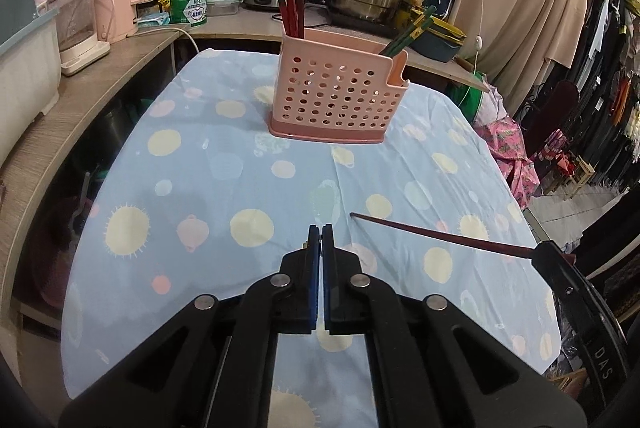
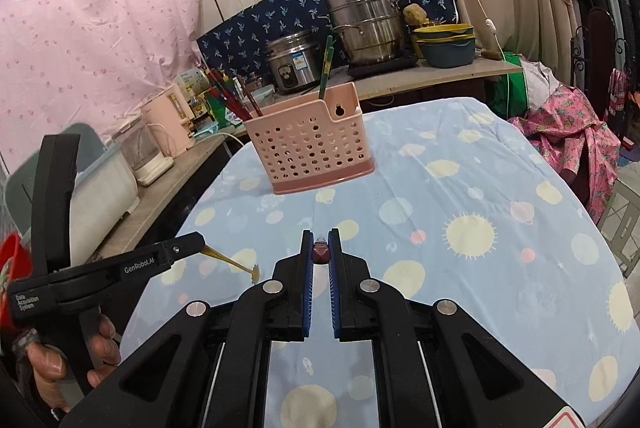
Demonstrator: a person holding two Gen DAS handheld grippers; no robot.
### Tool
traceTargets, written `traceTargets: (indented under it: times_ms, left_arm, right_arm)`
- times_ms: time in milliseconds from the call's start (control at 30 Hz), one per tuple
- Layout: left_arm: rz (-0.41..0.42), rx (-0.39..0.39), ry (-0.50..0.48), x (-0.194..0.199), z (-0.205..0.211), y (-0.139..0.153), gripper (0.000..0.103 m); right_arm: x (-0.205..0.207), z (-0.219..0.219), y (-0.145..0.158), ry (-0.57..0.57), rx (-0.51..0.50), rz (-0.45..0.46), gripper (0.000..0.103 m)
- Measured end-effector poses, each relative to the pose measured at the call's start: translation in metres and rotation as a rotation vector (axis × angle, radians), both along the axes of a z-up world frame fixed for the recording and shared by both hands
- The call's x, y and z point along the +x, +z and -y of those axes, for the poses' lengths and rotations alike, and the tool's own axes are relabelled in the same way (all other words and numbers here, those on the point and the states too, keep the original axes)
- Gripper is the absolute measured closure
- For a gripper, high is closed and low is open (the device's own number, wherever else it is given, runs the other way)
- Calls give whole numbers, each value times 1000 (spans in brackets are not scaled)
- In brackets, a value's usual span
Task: Organize utensils
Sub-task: 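Grasp the gold spoon with the left tool while the right tool grasps the dark-red chopstick, then lift the spoon and chopstick up and lower them into the pink holder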
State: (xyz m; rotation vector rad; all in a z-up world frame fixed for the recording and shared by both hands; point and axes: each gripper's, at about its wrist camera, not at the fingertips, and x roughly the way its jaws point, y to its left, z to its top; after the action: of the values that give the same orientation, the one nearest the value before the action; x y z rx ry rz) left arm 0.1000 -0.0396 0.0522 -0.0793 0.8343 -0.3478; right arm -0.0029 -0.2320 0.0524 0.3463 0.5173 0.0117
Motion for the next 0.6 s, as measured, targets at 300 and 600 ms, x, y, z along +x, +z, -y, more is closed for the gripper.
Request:
traceTargets:
  times_ms: [300, 600]
  left_arm:
    - [7, -24, -6, 12, -8, 25, 102]
    - [8, -80, -26, 38, -10, 52, 102]
  right_arm:
    - [11, 10, 35, -11, 4, 73, 96]
    - [44, 20, 65, -6, 1, 130, 96]
